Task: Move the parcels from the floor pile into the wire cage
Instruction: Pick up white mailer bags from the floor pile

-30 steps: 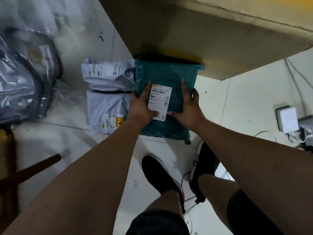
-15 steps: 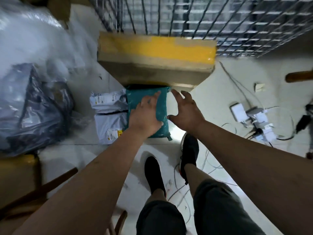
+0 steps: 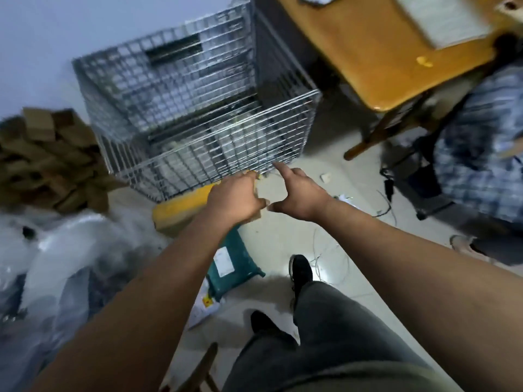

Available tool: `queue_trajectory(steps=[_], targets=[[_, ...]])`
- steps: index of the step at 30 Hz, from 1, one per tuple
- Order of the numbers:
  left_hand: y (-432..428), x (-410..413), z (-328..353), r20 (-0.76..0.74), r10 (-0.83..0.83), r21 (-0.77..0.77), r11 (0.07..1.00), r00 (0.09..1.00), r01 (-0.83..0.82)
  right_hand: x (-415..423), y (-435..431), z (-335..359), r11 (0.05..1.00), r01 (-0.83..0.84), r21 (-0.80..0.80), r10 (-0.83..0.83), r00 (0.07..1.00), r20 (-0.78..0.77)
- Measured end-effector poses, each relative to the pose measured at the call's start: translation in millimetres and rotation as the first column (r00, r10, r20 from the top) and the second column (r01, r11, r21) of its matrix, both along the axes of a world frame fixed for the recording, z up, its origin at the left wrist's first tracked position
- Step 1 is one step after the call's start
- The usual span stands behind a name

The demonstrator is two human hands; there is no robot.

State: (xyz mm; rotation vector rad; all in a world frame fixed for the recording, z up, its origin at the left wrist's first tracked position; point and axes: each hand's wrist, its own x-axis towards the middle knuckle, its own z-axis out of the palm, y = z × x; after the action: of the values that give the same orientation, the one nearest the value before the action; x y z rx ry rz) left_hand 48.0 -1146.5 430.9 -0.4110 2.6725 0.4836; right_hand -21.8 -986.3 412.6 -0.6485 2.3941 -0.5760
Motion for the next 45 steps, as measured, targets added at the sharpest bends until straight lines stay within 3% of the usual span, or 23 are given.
queue_trajectory(steps=[5,10,18,25,32,35,39,45], targets=[[82,-44,73,-0.084,-0.236,-0.026,0.972,0.968,0.235,-11,89,61,0.979,0.201,-0.037,-0.203,0.977,-0.070],[177,-99,99,-0.167,-0.443,-0.053,0.896,0.881,0.440,-28,188,81,0.918,0.395,-0.029,-0.396,0.914,-0.092],[353,-173,84,-0.121,-0.707,-0.065,0.706,0.697,0.705,-36,375,72,0.711,0.702,0.023,-0.701,0.711,-0.052],[499,-192,64,-0.067,-0.881,0.022,0.467,0.468,0.884,-4,500,62,0.459,0.884,0.083,-0.884,0.464,-0.049],[637,-200,51,-0.047,-0.997,0.024,0.065,0.066,0.998,51,575,53,0.062,0.993,0.099,-0.997,0.066,-0.034],[693,-188,47,-0.067,-0.991,0.021,-0.121,-0.119,0.992,84,591,50,-0.122,0.986,0.112,-0.993,-0.121,-0.014],[758,-159,35,-0.050,-0.955,0.016,-0.295,-0.294,0.955,131,607,37,-0.317,0.941,0.121,-0.947,-0.320,0.009],[844,-92,6,-0.003,-0.888,0.061,-0.459,-0.460,0.886,195,653,10,-0.480,0.864,0.151,-0.870,-0.491,0.043]])
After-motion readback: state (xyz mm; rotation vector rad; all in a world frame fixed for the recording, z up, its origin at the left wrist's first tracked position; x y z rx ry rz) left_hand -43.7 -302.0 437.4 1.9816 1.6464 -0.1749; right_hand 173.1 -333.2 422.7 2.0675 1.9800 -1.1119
